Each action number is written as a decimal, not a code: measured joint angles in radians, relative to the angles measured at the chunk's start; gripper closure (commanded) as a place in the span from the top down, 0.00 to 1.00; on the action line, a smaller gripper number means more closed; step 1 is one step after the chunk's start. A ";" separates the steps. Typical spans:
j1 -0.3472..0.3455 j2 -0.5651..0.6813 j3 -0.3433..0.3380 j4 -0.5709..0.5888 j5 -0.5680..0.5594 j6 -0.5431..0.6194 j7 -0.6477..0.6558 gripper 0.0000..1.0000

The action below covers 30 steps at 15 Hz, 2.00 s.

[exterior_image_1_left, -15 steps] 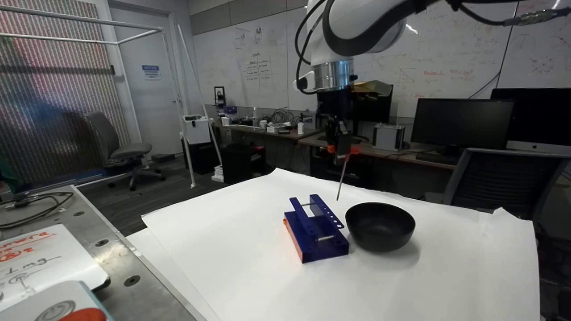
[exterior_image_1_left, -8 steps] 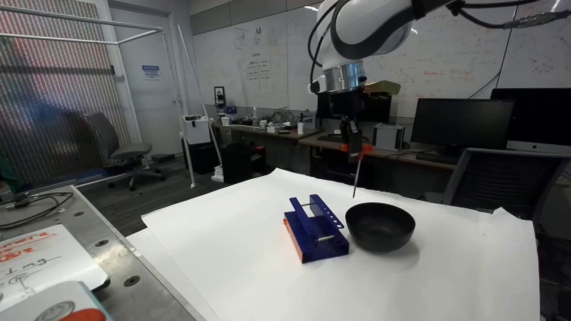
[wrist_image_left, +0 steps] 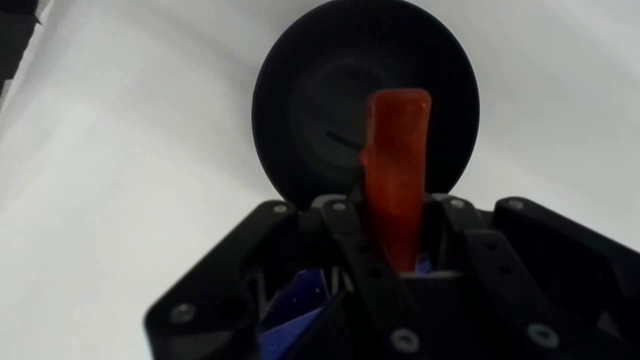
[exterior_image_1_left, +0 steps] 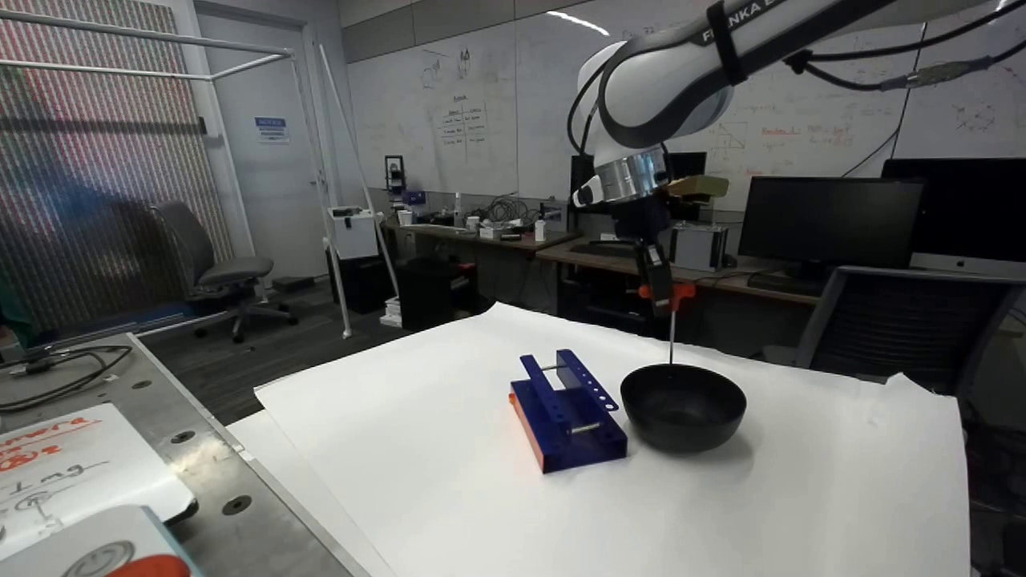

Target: Put the orange object inside the bowl.

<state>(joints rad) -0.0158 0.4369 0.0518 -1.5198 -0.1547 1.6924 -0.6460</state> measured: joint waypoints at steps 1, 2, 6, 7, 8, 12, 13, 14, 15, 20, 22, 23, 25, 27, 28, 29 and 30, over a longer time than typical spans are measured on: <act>-0.005 0.012 0.000 0.000 0.002 -0.002 -0.002 0.10; -0.010 0.025 0.000 0.000 0.005 -0.004 -0.007 0.10; -0.025 0.066 0.003 -0.003 0.027 0.006 -0.023 0.10; -0.027 0.070 0.003 -0.010 0.032 0.023 -0.023 0.10; -0.029 0.071 0.003 -0.021 0.039 0.049 -0.023 0.10; -0.041 0.066 0.008 -0.084 0.067 0.159 -0.028 0.10; -0.045 0.062 0.010 -0.104 0.075 0.183 -0.035 0.10; -0.050 0.056 0.011 -0.126 0.086 0.209 -0.042 0.10; -0.056 0.049 0.012 -0.150 0.099 0.241 -0.047 0.10; -0.090 -0.014 0.013 -0.307 0.170 0.424 -0.087 0.13; -0.105 -0.041 0.013 -0.364 0.197 0.460 -0.119 0.21; -0.112 -0.053 0.013 -0.387 0.212 0.469 -0.136 0.29; -0.125 -0.074 0.013 -0.423 0.236 0.475 -0.170 0.54; -0.133 -0.091 0.013 -0.447 0.257 0.476 -0.198 0.69; -0.135 -0.098 0.013 -0.455 0.265 0.476 -0.209 0.76; -0.137 -0.103 0.013 -0.461 0.270 0.475 -0.217 0.84; -0.137 -0.108 0.013 -0.466 0.276 0.475 -0.223 0.91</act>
<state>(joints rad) -0.1525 0.3289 0.0647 -1.9859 0.1210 2.1677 -0.8688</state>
